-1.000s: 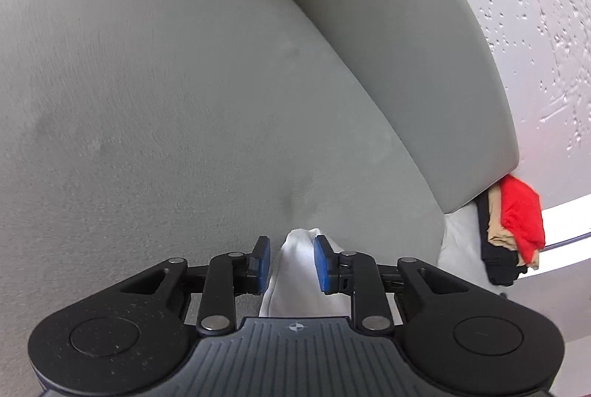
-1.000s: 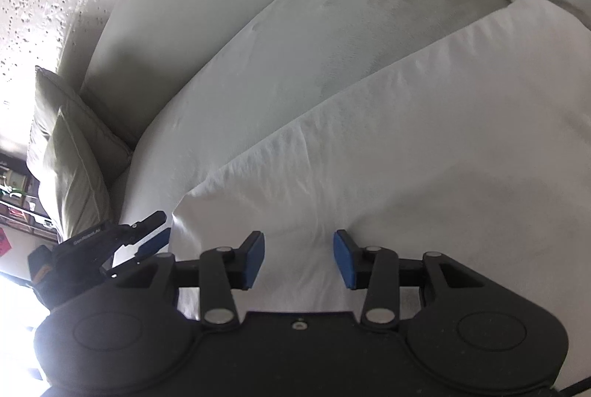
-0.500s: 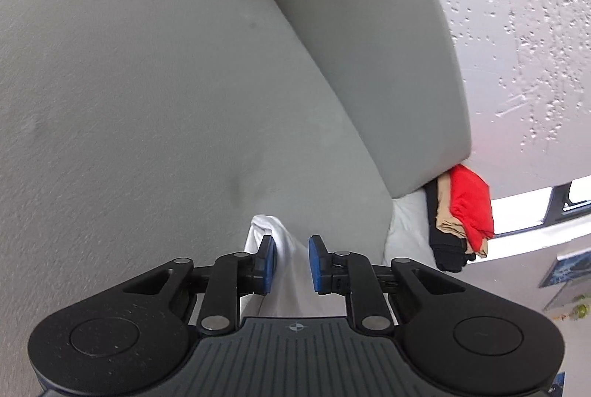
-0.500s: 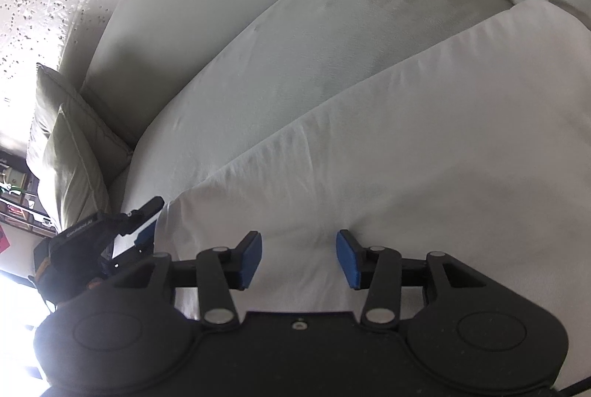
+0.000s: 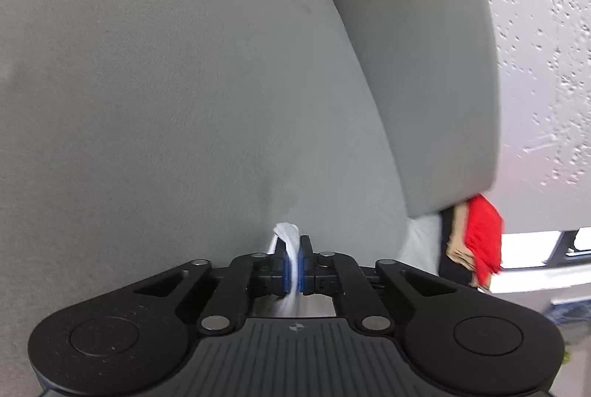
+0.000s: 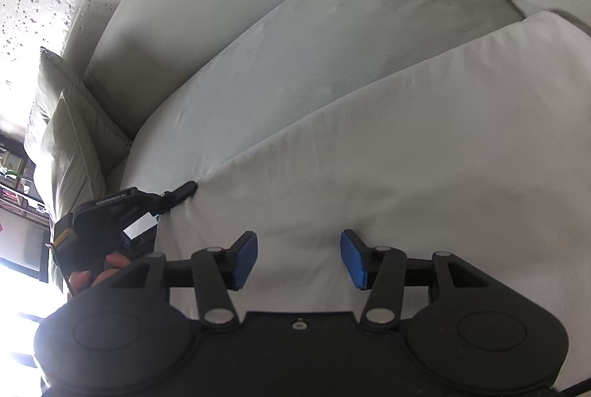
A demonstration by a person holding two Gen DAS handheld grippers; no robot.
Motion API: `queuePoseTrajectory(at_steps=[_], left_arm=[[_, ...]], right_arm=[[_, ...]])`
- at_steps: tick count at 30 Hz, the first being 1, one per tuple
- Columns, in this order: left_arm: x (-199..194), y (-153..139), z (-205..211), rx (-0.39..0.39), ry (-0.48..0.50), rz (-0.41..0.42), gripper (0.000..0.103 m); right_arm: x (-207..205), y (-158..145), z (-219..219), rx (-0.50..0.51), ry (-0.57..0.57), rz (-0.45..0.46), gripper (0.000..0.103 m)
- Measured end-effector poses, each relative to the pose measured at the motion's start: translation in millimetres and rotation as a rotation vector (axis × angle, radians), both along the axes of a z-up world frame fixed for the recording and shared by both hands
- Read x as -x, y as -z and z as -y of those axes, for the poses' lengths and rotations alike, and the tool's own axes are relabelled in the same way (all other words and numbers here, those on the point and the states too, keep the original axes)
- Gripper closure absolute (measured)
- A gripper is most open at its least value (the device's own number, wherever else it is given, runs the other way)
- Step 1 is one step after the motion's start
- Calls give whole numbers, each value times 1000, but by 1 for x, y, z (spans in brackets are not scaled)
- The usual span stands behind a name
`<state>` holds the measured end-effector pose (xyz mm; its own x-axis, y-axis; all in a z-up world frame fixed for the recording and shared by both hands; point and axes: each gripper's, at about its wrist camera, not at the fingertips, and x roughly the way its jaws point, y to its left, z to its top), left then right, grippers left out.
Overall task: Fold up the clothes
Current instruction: 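Pinch and straighten the folded shirt edge with the left gripper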
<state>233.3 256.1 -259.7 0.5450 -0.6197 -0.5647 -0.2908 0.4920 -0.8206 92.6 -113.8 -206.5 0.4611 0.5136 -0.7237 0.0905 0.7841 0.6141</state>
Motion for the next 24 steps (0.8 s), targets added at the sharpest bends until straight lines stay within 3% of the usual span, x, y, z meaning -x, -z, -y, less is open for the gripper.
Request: queuePoseTrajectory(at_steps=[5, 7, 9, 11, 12, 15, 19, 24], left_arm=[[22, -35, -25, -219, -186, 86, 103], [31, -43, -37, -239, -229, 113, 103], [35, -42, -43, -173, -205, 114, 99], [35, -43, -36, -147, -140, 101, 74], [35, -46, -30, -157, -104, 97, 69], [46, -64, -8, -252, -12, 117, 68], [79, -90, 21, -446, 83, 106, 68], [133, -115, 21, -539, 109, 70, 70]], right_arm=[[-3, 1, 0, 2, -5, 3, 54], [-3, 1, -1, 5, -5, 7, 54], [-1, 2, -1, 9, -7, 12, 53], [-1, 1, -1, 13, -9, 17, 53], [-1, 0, -2, 16, -11, 19, 52], [0, -6, -2, 24, -16, 17, 52], [11, -20, 5, 24, -34, -2, 52], [38, -48, 25, 28, -70, 18, 51]])
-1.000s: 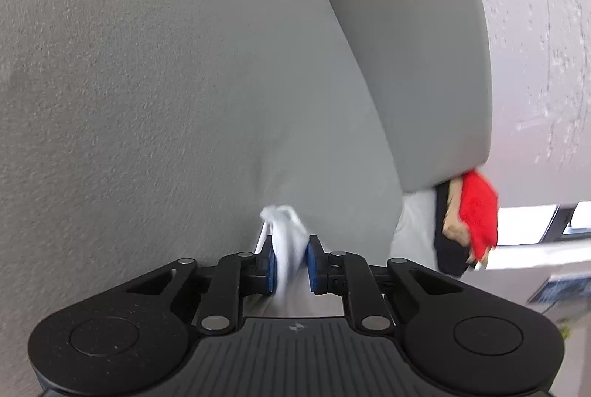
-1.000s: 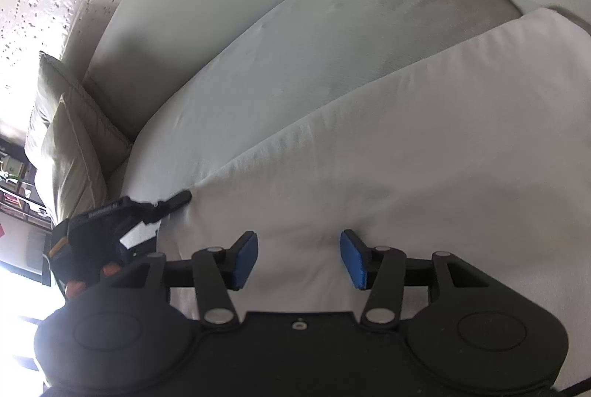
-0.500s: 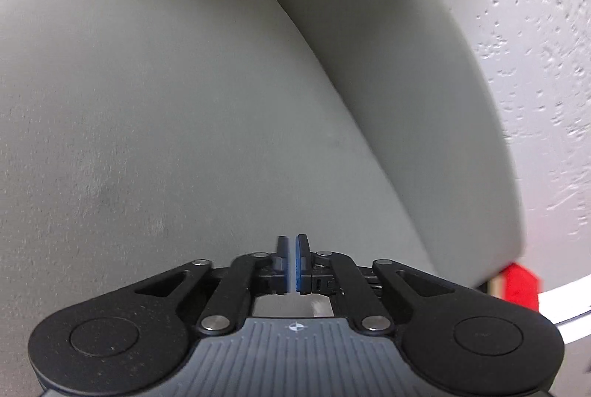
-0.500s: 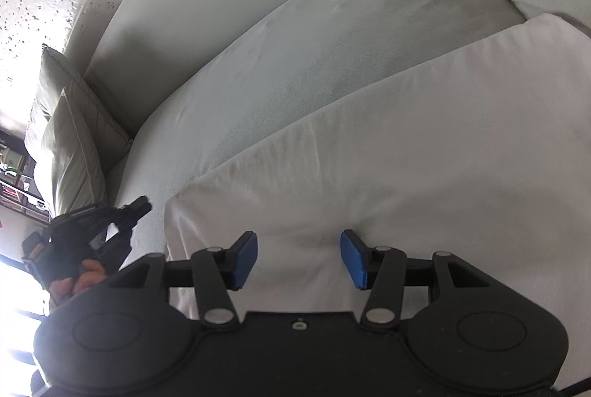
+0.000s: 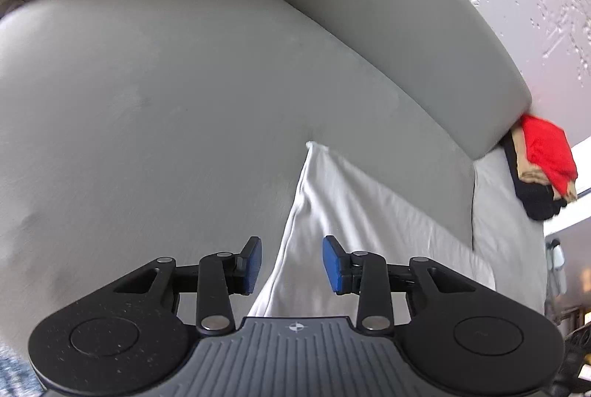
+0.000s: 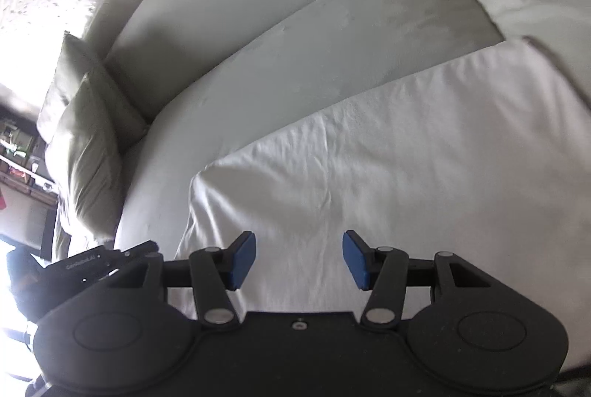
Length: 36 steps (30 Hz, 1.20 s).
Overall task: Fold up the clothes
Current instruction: 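Pinch and straighten the folded shirt edge with the left gripper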
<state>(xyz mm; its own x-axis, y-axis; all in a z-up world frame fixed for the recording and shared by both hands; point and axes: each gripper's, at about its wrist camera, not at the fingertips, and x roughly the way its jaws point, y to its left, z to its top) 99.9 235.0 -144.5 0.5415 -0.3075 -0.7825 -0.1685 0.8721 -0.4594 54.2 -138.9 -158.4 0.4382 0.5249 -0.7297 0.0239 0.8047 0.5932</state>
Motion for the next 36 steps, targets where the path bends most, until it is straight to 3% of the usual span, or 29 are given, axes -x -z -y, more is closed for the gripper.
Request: queuePoseTrajectory(at_steps=[3, 6, 10, 16, 17, 19, 22, 28, 32, 35, 36], left_arm=[[23, -6, 3, -85, 15, -35, 70], [51, 7, -29, -82, 15, -78, 70], [55, 18, -24, -78, 0, -89, 72], [56, 22, -21, -57, -35, -103, 88], [55, 21, -17, -64, -38, -92, 100], [57, 15, -9, -104, -29, -49, 101], [69, 1, 5, -236, -14, 25, 100], [63, 16, 26, -404, 1, -68, 97], [64, 5, 33, -478, -49, -76, 88], [70, -17, 37, -525, -70, 40, 90], [70, -23, 38, -519, -56, 87, 90]], right_arm=[[21, -8, 15, 14, -6, 2, 47], [40, -6, 32, 31, 37, 0, 44], [53, 4, 52, 32, 109, -16, 44], [62, 14, 65, 49, 140, -25, 44], [62, 17, 66, 51, 141, -29, 44], [63, 20, 67, 59, 140, -33, 44], [62, 23, 67, 77, 128, -28, 44], [60, 23, 59, 128, 91, -9, 38], [61, 20, 58, 146, 65, 3, 38], [64, 12, 66, 119, 97, 49, 40], [65, 9, 69, 113, 108, 73, 50]])
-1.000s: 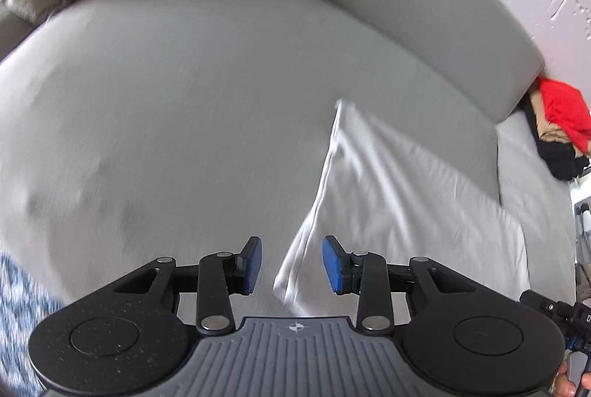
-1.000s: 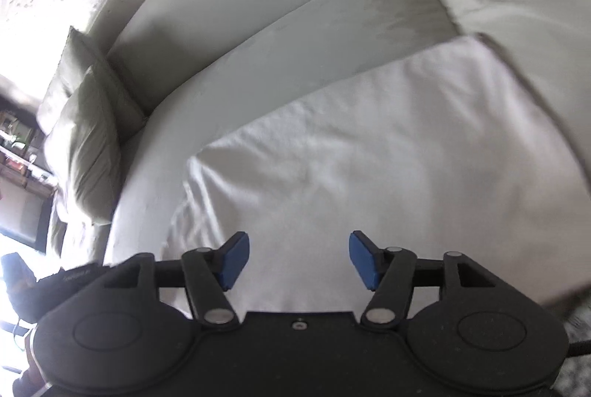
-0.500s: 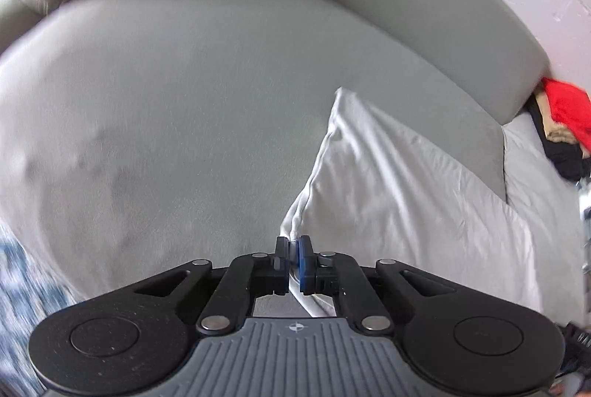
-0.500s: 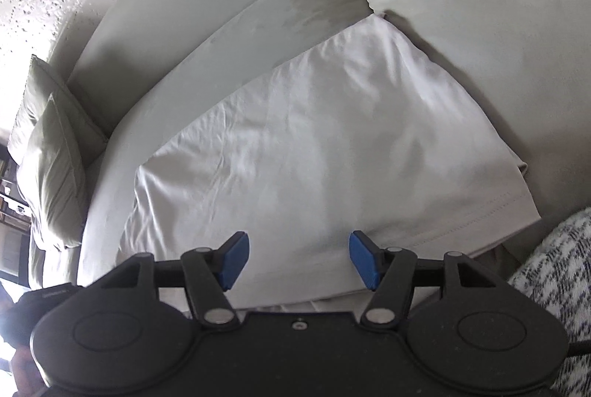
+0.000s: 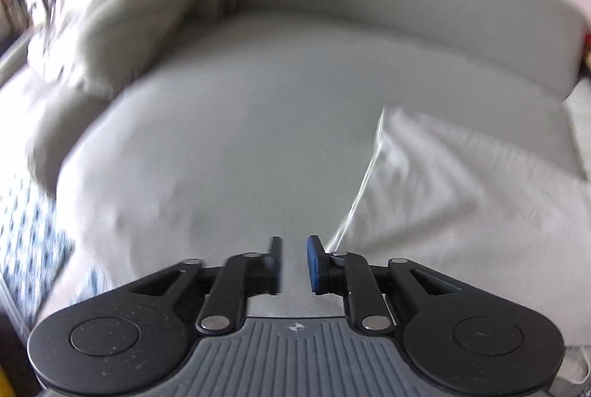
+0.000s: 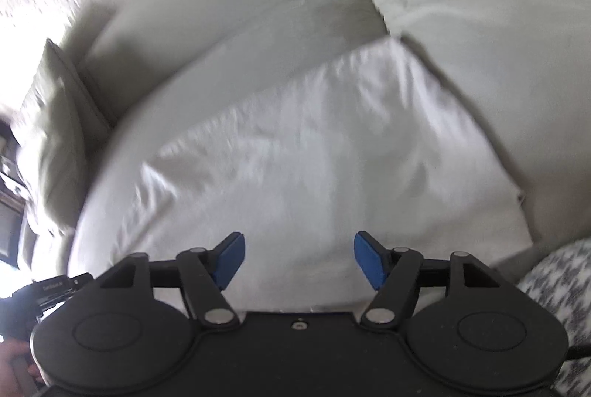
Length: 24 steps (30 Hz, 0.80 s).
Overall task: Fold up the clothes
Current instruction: 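Pinch and straighten the folded shirt edge with the left gripper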
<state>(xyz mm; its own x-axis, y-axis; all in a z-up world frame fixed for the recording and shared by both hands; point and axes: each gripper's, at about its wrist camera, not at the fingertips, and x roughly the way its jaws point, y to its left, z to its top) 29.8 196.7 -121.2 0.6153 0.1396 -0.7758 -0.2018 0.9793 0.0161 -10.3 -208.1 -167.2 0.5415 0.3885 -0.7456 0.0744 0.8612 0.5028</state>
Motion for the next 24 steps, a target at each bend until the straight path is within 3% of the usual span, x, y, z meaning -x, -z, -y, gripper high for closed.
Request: queuePoseTrajectory(at_steps=[1, 3, 7, 12, 13, 17, 19, 24], left_arm=[[-3, -4, 3, 33, 46, 33, 90], [-19, -6, 15, 116, 125, 68, 88], [-62, 11, 52, 238, 254, 72, 88], [-105, 53, 91, 364, 383, 1, 87], [-112, 63, 93, 367, 376, -20, 84], [-115, 80, 54, 398, 242, -65, 91], [-107, 72, 26, 342, 141, -55, 91], [-99, 59, -26, -25, -114, -113, 94]], right_arm=[[-1, -2, 3, -2, 9, 22, 70], [-7, -1, 5, 1, 22, 35, 92], [-27, 19, 8, -54, 42, -7, 92], [-42, 46, 13, -162, 81, -78, 93], [-43, 47, 13, -168, 81, -81, 93], [-43, 49, 20, -205, 78, -96, 93], [-43, 49, 22, -216, 81, -99, 93], [-46, 45, 15, -171, 71, -79, 91]])
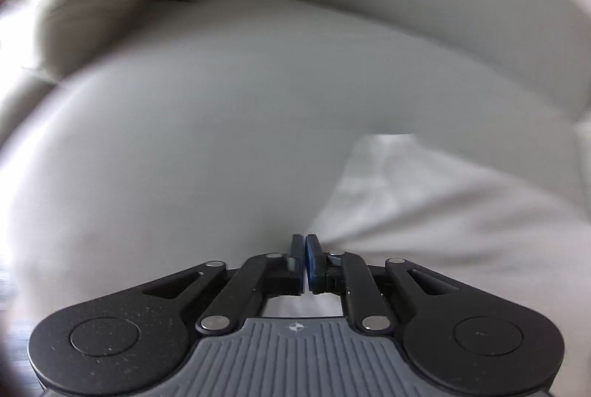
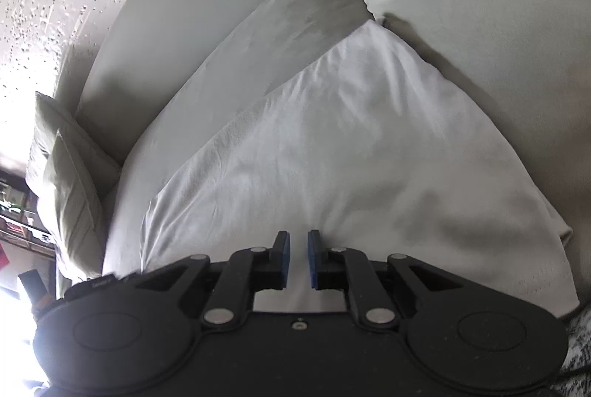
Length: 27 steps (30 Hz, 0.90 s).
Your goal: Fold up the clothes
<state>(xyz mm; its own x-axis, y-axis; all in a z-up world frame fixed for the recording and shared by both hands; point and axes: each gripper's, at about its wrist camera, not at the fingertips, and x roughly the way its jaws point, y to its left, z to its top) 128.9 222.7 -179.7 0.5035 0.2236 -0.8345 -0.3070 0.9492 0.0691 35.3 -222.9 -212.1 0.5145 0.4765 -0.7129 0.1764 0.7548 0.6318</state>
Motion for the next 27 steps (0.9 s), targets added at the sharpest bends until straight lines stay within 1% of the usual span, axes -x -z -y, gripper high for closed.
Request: queuePoseTrajectory(at_steps=[1, 2, 4, 5, 6, 9, 10, 11, 12, 13, 14, 15, 16, 17, 18, 19, 20, 21, 22, 23, 25, 26, 27], left_arm=[[2, -3, -5, -31, -6, -8, 94], [5, -6, -6, -41, 0, -5, 94], [14, -13, -3, -39, 28, 22, 94], [19, -17, -2, -39, 41, 35, 94], [24, -21, 1, -20, 64, 60, 94], [36, -30, 15, 118, 196, 150, 93], [37, -30, 21, 160, 246, 162, 91], [35, -28, 30, 175, 276, 149, 86], [34, -25, 39, 168, 289, 121, 87], [33, -20, 44, 121, 280, 77, 87], [33, -15, 47, 36, 252, 17, 89], [33, -9, 49, -50, 223, -43, 90], [35, -7, 49, -121, 206, -77, 86], [39, -7, 46, -178, 197, -95, 89], [43, -8, 43, -210, 185, -110, 90], [47, -11, 39, -218, 175, -112, 90], [52, -15, 34, -205, 166, -104, 91], [56, -20, 31, -173, 143, -77, 91], [60, -27, 31, -137, 132, -36, 91], [64, -32, 35, -98, 150, 10, 91], [67, -42, 51, -23, 224, 88, 91], [66, -45, 62, 12, 269, 116, 90], [64, -47, 74, 47, 317, 137, 90]], right_arm=[[0, -3, -1, 9, 1, 6, 88], [1, -6, 0, 19, 3, 15, 86], [3, -14, 1, 41, 8, 37, 77], [5, -18, 3, 54, 18, 54, 77], [6, -22, 7, 62, 31, 68, 77], [6, -27, 17, 108, 79, 94, 78], [5, -25, 19, 113, 79, 86, 80], [2, -20, 22, 101, 70, 65, 81], [0, -15, 26, 87, 61, 30, 82], [-2, -10, 30, 90, 62, -10, 85], [-1, -7, 35, 143, 89, -50, 91], [3, -7, 40, 223, 130, -78, 101], [8, -8, 46, 300, 175, -102, 103], [14, -10, 54, 335, 216, -107, 103], [19, -13, 61, 311, 234, -101, 103], [22, -17, 65, 292, 240, -93, 99], [22, -24, 66, 279, 236, -65, 96], [22, -30, 68, 266, 233, -36, 84], [21, -36, 70, 241, 233, -3, 70], [17, -42, 74, 195, 242, 38, 66], [4, -49, 82, 102, 261, 88, 64], [-6, -49, 86, 72, 270, 93, 64], [-18, -46, 87, 62, 275, 93, 64]])
